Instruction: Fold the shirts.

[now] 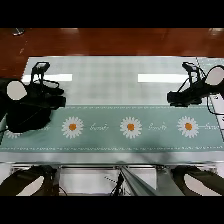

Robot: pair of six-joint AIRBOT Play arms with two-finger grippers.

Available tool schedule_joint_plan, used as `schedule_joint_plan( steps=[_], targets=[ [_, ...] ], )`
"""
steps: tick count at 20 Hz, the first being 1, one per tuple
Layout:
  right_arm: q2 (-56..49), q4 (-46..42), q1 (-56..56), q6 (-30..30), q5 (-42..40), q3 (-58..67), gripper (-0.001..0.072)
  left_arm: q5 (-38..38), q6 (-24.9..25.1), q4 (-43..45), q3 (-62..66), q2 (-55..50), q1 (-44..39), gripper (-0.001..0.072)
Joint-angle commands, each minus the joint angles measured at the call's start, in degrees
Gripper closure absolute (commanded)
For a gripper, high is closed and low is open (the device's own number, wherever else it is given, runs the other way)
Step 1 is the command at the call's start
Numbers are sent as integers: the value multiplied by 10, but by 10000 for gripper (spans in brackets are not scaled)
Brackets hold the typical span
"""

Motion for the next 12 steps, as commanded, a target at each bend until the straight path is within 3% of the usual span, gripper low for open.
schedule_joint_plan(
  steps=[1,9,12],
  targets=[
    [0,0,0,0,0,1,689,0,0,0,0,0,0,677],
    [0,-3,0,-11,-1,1,689,0,0,0,0,0,0,677],
    [0,-29,0,-47,-61,1,689,0,0,0,0,0,0,677]
  ],
)
